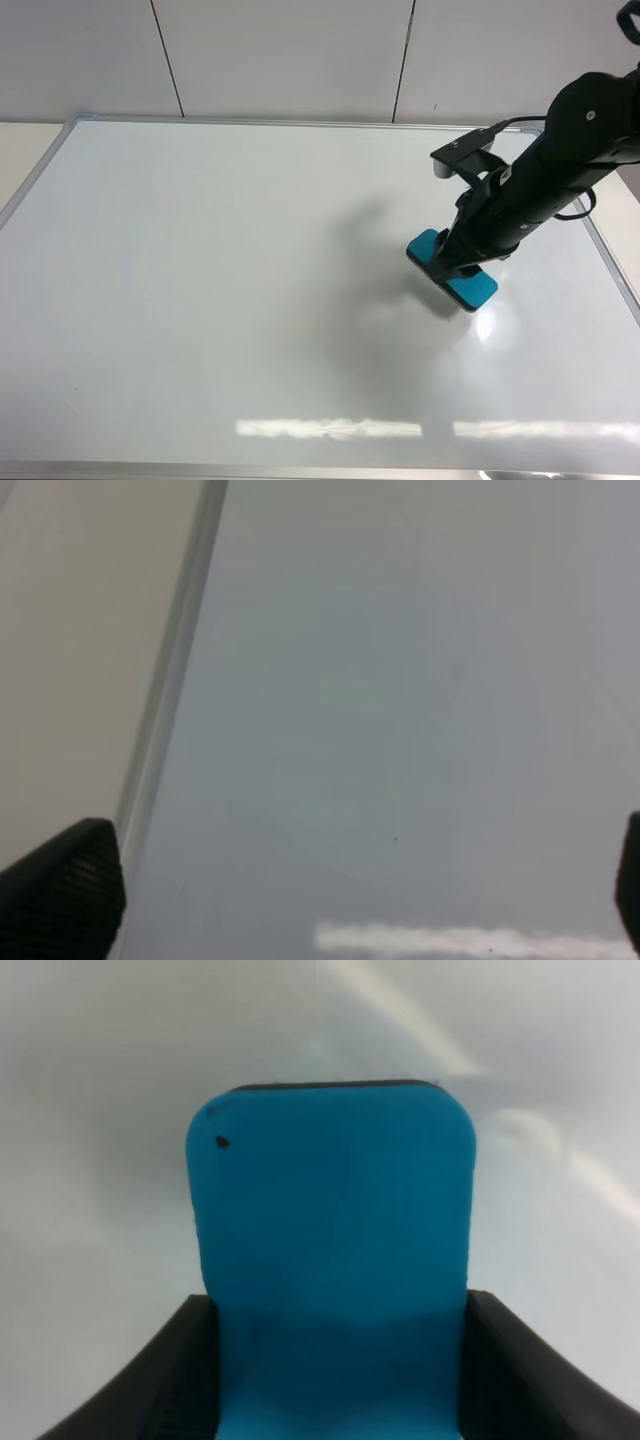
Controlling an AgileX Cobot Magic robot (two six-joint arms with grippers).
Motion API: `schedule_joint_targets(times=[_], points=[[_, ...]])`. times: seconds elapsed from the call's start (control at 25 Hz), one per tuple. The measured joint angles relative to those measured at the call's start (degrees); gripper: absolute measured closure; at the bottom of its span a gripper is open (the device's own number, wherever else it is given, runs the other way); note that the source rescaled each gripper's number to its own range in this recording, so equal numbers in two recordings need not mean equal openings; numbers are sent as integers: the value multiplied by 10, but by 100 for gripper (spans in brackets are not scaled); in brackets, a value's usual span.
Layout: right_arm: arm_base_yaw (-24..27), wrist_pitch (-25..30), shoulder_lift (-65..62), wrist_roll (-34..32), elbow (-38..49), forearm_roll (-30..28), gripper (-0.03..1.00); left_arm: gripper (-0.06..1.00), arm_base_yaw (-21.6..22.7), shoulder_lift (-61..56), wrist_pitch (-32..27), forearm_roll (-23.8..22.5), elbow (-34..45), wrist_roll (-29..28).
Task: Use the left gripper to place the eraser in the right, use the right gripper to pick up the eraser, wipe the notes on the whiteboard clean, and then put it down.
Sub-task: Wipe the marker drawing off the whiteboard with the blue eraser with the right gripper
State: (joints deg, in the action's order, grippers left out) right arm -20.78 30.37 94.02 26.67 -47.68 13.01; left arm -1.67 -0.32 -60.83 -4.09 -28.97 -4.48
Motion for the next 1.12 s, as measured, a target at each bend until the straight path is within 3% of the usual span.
schedule_joint_targets(times=[0.28,0.4,0.76,1.12], points=[[44,-38,4,-159,-9,-121,97,-6,0,0,0,0,0,0],[58,-62,26,-194,-9,-137,97,-6,0,0,0,0,0,0],[61,-121,105,-209,-20,-111,97,-6,0,0,0,0,0,0],[61,-69,174,-210,-141,-106,97,-6,0,0,0,0,0,0]])
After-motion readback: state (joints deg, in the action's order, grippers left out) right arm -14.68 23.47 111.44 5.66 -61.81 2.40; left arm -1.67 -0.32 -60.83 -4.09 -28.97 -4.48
